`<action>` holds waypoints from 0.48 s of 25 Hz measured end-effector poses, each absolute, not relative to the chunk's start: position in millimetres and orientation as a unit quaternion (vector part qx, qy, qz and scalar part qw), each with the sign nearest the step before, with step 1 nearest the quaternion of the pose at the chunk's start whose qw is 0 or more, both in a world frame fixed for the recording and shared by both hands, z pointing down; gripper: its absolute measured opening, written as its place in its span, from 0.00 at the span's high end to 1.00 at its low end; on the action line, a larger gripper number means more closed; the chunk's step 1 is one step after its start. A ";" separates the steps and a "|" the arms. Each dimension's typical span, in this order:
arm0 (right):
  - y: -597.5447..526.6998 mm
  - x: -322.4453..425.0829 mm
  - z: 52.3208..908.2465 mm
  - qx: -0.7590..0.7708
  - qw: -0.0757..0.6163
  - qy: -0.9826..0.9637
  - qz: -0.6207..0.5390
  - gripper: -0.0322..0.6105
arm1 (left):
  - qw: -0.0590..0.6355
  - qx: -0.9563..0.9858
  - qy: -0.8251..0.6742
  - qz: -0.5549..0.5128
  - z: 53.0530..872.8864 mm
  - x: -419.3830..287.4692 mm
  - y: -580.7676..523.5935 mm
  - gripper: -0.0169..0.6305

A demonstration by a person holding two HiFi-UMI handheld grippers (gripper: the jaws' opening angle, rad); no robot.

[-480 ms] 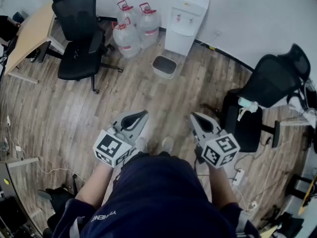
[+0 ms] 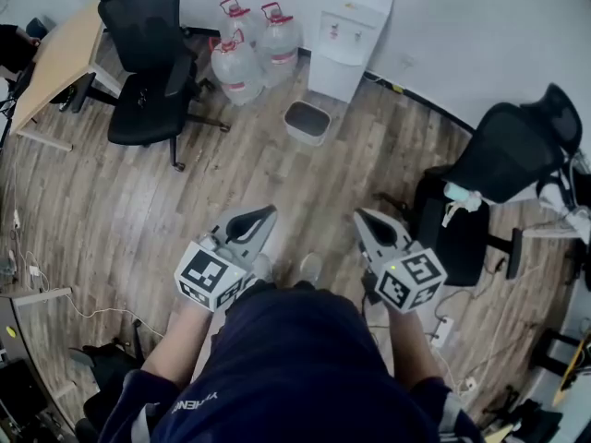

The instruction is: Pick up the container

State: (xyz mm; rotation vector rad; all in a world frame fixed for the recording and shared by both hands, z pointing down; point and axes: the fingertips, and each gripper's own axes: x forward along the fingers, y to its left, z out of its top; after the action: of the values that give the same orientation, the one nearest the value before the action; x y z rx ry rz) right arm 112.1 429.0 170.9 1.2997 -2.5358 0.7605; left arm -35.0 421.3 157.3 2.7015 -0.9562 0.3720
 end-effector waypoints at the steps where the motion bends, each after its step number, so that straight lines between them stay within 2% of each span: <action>1: 428.1 114.9 171.1 0.440 0.092 -0.855 0.259 0.93 | 0.126 0.927 -0.329 0.128 158.1 -33.4 421.0 0.93; 12: 427.3 157.9 173.2 0.452 0.066 -0.847 0.273 0.93 | 0.123 0.930 -0.320 0.134 160.7 10.7 420.5 0.93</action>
State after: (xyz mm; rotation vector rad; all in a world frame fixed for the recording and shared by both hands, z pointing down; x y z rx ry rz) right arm 157.9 427.3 173.2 1.3635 -2.5533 0.8223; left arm 10.7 420.5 160.7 2.7131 -0.9325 0.3895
